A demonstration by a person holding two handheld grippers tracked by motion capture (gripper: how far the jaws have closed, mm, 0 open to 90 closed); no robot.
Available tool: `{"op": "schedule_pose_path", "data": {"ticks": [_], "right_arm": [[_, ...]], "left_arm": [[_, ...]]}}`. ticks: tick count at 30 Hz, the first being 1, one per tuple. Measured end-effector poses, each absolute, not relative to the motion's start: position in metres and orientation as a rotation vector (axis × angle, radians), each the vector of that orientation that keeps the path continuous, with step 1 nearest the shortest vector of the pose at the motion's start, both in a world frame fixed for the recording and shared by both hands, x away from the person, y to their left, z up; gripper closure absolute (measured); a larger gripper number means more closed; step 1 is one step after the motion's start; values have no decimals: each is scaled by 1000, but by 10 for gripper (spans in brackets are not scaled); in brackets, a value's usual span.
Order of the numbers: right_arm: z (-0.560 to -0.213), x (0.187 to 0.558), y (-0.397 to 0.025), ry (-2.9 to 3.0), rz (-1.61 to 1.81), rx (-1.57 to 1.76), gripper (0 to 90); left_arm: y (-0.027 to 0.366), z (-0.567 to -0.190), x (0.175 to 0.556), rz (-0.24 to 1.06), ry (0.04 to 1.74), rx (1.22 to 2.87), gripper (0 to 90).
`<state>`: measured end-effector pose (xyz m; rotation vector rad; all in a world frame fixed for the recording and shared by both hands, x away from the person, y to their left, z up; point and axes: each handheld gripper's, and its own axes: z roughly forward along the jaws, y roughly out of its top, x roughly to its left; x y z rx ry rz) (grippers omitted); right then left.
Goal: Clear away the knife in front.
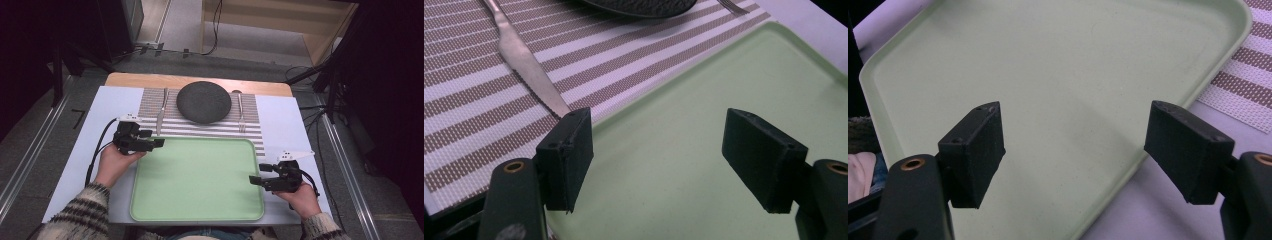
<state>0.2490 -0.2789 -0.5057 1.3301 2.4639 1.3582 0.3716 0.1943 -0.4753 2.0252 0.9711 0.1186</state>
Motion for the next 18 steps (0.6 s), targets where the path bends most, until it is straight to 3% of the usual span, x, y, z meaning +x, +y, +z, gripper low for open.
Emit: {"op": "schedule_pose_path", "data": {"ticks": [18], "right_arm": [[-506,249,-279,2449,1346,1341,214]], "left_arm": [[190,-468,401,108,956,2039,274]]}}
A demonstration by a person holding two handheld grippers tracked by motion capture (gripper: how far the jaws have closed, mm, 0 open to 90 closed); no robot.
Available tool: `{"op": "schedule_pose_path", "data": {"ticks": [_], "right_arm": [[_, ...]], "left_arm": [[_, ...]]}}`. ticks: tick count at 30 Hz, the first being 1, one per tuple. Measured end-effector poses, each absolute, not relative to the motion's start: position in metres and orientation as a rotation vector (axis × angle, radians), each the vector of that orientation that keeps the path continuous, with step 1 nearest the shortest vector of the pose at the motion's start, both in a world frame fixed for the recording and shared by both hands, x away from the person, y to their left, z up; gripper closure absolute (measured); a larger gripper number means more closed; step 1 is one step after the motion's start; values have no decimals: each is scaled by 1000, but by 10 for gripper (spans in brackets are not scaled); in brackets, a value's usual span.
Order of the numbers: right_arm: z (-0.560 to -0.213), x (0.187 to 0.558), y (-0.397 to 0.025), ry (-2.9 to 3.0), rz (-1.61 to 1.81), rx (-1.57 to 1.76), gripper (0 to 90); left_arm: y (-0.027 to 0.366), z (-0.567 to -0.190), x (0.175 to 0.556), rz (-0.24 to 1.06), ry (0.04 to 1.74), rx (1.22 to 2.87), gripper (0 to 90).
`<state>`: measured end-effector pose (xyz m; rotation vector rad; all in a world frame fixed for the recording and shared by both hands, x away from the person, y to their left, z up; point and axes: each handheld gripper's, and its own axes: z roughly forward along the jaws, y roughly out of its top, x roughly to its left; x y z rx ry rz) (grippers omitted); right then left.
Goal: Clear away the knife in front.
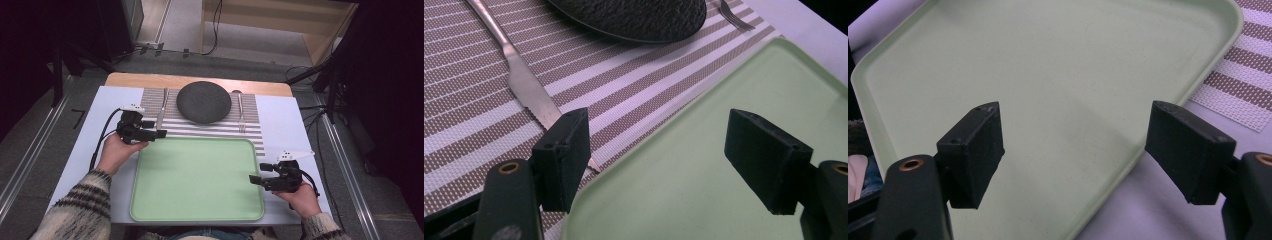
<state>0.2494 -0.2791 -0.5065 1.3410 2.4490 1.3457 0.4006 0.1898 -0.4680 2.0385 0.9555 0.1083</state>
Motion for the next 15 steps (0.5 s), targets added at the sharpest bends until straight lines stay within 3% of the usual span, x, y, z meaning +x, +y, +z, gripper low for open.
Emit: {"op": "schedule_pose_path", "data": {"ticks": [15], "right_arm": [[-507,249,-279,2461,1340,1330,214]], "left_arm": [[190,-463,430,122,988,2047,284]]}}
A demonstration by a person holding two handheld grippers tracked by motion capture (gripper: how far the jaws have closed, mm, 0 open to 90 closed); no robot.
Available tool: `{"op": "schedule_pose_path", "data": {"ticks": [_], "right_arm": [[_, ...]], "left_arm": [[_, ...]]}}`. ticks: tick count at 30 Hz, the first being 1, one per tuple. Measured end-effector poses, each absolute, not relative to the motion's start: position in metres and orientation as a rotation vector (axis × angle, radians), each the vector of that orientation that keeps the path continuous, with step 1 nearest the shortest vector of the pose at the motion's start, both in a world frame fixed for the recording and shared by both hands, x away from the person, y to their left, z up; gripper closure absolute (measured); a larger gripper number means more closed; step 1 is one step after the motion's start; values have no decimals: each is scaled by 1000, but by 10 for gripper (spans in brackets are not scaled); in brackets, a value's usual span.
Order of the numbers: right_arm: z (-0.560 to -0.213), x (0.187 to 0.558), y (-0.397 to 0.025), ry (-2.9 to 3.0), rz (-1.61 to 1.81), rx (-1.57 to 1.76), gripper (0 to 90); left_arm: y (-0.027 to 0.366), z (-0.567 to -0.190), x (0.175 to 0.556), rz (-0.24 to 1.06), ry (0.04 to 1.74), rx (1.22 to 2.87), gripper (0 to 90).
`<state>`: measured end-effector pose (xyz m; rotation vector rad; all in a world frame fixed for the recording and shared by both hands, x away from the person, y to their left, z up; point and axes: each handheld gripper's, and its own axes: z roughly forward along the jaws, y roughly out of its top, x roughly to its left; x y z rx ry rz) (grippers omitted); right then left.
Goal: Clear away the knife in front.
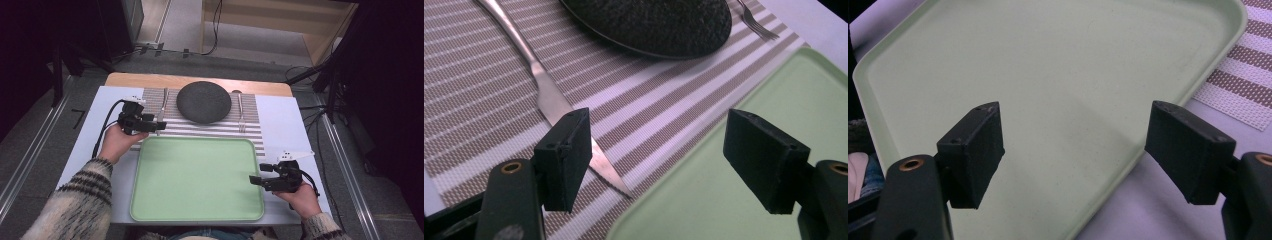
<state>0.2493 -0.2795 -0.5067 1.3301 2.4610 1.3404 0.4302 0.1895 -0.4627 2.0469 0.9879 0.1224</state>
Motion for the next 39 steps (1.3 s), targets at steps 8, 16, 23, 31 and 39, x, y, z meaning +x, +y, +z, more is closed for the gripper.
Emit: {"op": "schedule_pose_path", "data": {"ticks": [8,16,23,31,39], "right_arm": [[-507,250,-280,2456,1342,1336,214],[-507,250,-280,2453,1349,1337,215],[-506,249,-280,2454,1354,1340,215],[-506,249,-281,2453,1357,1337,215],[-506,248,-281,2451,1362,1334,215]], "left_arm": [[188,-453,447,163,961,2045,295],[183,-450,462,180,968,2051,303],[176,-452,473,229,937,2095,304],[170,-458,489,222,950,2095,317],[165,-464,504,231,986,2083,317]]}}
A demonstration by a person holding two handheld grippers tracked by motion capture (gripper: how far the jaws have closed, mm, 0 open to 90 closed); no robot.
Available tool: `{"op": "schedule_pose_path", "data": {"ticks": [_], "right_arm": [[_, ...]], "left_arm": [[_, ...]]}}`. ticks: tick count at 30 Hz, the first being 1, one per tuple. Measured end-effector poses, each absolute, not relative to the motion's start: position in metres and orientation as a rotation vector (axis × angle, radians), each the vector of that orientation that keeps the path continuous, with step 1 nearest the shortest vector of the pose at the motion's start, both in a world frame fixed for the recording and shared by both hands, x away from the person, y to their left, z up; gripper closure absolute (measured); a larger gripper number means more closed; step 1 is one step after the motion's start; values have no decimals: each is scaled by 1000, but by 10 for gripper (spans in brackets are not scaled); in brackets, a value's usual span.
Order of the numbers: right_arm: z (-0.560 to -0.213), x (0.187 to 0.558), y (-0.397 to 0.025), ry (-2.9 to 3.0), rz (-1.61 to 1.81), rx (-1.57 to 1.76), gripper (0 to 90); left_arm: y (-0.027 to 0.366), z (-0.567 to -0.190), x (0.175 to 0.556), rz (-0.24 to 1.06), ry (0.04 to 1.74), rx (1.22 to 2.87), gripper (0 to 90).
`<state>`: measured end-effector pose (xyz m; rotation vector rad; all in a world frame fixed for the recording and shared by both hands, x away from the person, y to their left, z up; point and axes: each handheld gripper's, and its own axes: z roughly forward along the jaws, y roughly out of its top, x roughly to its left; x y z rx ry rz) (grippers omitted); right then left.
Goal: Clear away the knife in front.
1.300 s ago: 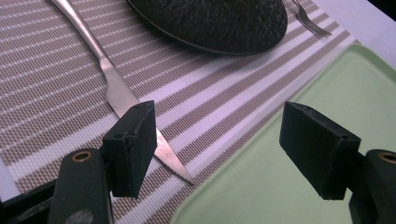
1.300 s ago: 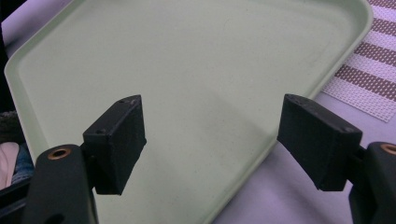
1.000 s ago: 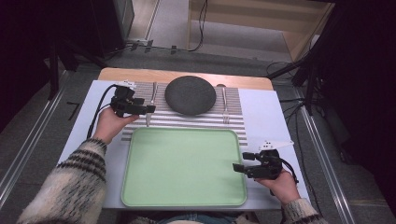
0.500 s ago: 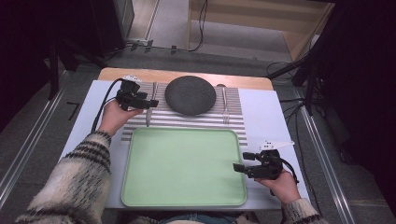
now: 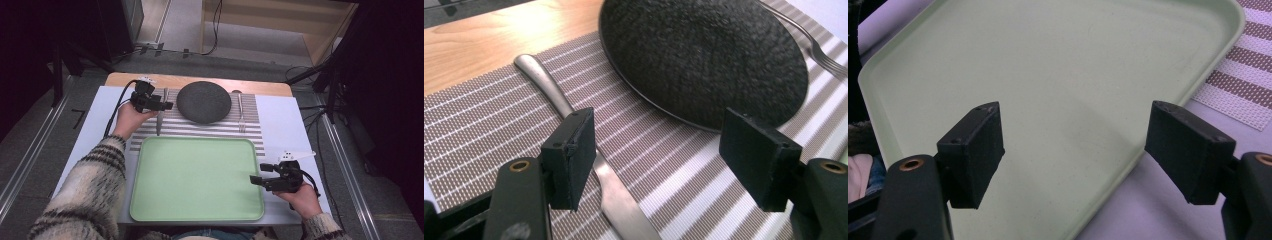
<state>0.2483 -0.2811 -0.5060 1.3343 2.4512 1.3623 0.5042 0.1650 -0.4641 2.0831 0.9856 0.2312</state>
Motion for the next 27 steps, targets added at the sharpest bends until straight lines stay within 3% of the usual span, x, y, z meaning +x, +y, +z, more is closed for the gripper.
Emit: {"op": "schedule_pose_path", "data": {"ticks": [27], "right_arm": [[-506,248,-282,2449,1349,1345,214]], "left_arm": [[165,-487,530,276,1154,2090,402]]}}
